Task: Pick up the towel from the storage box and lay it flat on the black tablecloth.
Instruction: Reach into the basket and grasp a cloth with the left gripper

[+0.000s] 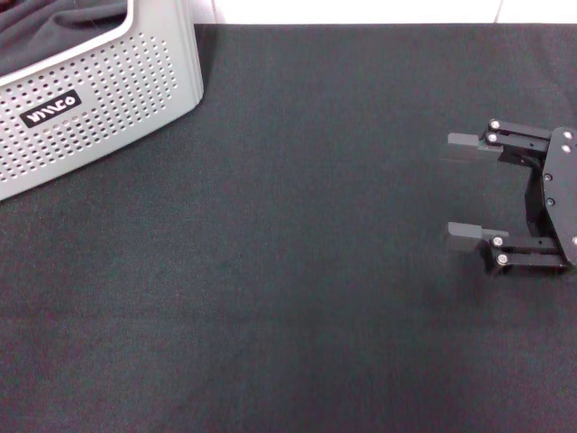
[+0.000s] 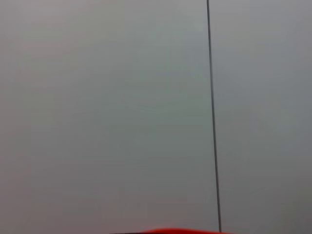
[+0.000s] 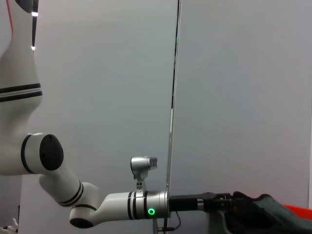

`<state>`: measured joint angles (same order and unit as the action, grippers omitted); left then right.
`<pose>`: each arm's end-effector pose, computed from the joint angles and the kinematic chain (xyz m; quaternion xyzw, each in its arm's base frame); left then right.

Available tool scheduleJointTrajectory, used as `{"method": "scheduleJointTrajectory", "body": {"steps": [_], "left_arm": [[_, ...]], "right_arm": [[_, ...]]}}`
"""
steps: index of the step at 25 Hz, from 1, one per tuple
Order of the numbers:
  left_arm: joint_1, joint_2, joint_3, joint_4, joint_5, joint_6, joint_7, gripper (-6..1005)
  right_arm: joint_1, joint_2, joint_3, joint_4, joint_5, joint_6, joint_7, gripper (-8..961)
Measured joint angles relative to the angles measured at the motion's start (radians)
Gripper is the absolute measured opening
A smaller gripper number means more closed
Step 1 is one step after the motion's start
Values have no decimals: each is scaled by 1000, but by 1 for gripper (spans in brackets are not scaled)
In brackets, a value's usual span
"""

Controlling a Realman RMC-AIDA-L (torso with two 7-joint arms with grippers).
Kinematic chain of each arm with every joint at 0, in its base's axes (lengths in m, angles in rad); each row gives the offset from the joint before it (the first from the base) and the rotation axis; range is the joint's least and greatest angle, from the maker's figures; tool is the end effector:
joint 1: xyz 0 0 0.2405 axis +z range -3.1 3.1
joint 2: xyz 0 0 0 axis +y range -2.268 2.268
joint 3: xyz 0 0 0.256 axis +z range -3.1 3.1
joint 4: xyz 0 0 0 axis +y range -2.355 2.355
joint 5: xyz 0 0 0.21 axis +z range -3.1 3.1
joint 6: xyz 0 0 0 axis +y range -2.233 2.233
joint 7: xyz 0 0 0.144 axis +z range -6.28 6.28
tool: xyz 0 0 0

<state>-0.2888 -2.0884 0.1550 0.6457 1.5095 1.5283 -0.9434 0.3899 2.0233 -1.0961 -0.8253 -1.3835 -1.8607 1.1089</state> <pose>-0.3599 0.2770 0.1295 -0.7093 -0.1762 -0.3710 0.5728 0.1985 0.2846 0.0365 -0.9059 -0.0563 0.4150 0.0632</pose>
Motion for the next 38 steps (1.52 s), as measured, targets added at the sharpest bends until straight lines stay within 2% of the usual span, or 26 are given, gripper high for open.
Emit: {"method": "scheduleJointTrajectory", "body": {"steps": [3,11,17,27,38], "left_arm": [[0,0,0,0,-2,-4,0,763],[-5,1,0,-2,-8,-5,-5,614],[-24,1,0,-10,-9,-26,-27,447],[-42,1,-3,-17,-12,-44,-29,330],[-19,0,-9,-43,-58,-39,-28,339]], "right_arm": [[0,0,4,5,0,0,0,723],[0,0,4,9,0,2,-1,723],[0,0,3,9,0,2,-1,723],[0,0,3,11,0,2,-1,723],[0,0,4,11,-1,1,-1,723]]}}
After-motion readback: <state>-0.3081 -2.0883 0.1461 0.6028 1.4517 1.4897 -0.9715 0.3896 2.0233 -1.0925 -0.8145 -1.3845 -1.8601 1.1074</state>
